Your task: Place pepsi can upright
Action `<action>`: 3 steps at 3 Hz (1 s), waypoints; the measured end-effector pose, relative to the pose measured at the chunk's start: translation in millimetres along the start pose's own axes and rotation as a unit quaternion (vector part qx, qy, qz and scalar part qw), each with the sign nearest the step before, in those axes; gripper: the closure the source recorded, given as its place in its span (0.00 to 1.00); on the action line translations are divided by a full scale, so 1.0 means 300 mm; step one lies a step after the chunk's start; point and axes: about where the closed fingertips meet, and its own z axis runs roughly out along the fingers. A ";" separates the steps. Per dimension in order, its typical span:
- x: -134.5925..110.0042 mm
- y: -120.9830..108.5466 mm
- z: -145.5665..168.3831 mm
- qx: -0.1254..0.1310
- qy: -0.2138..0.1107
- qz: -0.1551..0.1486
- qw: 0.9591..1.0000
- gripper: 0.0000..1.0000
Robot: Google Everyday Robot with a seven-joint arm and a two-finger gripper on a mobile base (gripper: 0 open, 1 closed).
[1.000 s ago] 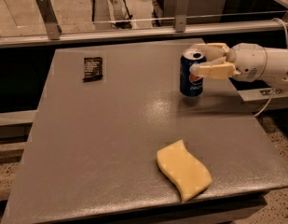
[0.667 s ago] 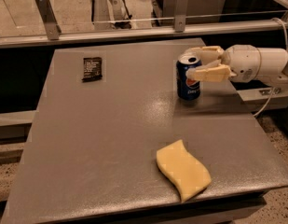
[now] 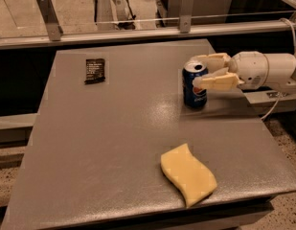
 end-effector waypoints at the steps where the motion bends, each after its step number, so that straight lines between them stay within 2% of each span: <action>1: 0.003 0.012 -0.041 0.006 0.004 -0.004 1.000 0.00; 2: -0.002 0.030 -0.095 0.016 0.011 -0.007 1.000 0.00; 3: -0.044 0.040 -0.199 0.035 0.036 -0.020 0.999 0.00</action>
Offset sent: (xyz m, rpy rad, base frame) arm -0.0207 -0.0543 0.0027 -0.0417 -0.0222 -0.0673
